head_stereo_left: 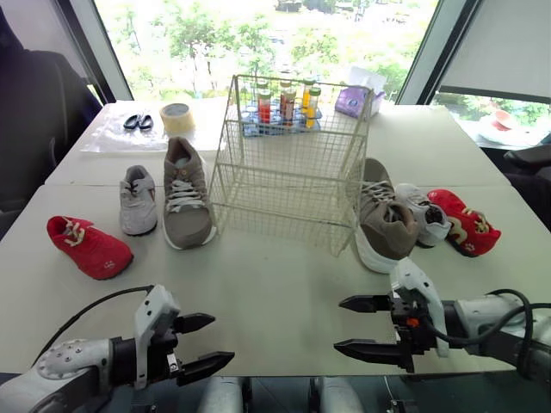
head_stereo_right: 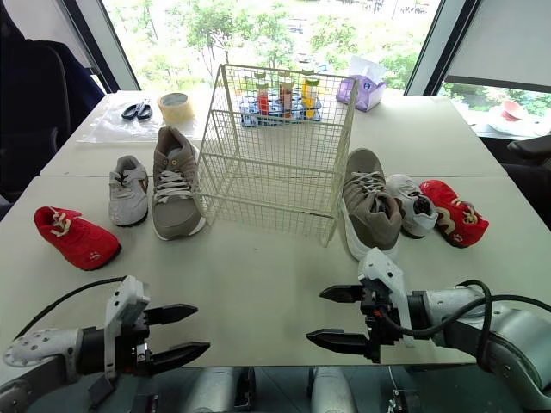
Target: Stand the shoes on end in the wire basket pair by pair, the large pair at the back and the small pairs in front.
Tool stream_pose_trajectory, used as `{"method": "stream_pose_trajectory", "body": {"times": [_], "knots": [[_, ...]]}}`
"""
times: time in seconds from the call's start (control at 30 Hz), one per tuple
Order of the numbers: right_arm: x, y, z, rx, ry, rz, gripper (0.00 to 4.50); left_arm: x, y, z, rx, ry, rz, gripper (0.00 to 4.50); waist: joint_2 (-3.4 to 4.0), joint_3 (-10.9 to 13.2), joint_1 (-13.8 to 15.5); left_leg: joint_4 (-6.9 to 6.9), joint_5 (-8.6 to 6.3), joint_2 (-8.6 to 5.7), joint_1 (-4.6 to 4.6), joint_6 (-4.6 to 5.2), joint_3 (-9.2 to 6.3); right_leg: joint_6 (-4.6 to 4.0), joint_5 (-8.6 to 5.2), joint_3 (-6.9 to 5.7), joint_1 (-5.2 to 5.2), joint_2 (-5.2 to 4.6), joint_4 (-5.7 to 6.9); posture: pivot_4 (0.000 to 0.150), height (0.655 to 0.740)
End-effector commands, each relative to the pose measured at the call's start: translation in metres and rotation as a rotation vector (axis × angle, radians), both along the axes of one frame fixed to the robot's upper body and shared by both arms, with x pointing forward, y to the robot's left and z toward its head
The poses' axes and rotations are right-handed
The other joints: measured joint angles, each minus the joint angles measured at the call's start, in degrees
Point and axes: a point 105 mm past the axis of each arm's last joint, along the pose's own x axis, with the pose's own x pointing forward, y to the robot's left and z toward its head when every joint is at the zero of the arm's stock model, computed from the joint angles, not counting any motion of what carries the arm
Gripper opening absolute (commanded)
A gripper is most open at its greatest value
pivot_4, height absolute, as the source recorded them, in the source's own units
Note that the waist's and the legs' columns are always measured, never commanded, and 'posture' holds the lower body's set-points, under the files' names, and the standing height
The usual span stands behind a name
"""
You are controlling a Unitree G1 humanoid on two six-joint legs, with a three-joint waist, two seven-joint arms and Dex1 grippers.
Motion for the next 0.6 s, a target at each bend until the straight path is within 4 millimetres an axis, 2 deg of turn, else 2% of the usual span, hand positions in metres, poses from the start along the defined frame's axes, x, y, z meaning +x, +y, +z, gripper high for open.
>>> {"method": "stream_pose_trajectory", "body": {"times": [0.03, 0.4, 0.6], "knots": [[0.0, 0.004, 0.006, -0.009, -0.048, 0.023, 4.46, 0.001, -0.003, 0.009, -0.013, -0.03, -0.015, 4.5, 0.0, 0.0, 0.0, 0.0, 0.0, 0.0, 0.0, 0.0, 0.0, 0.0, 0.0, 0.0, 0.0, 0.0, 0.0, 0.15, 0.6675], [0.006, 0.005, 0.008, 0.0, -0.039, 0.009, 4.46, 0.005, -0.003, 0.01, -0.005, -0.056, -0.004, 4.5, 0.0, 0.0, 0.0, 0.0, 0.0, -0.01, 0.0, 0.0, 0.0, 0.0, 0.0, -0.01, 0.0, -0.03, 0.0, 0.15, 0.6675], [0.007, 0.005, 0.012, 0.024, -0.039, 0.019, 4.46, 0.019, -0.002, 0.014, -0.007, -0.104, 0.04, 4.5, -0.01, 0.0, 0.0, 0.0, 0.0, -0.02, -0.01, 0.0, 0.0, -0.01, 0.0, -0.02, 0.02, -0.06, -0.01, 0.15, 0.6675]]}}
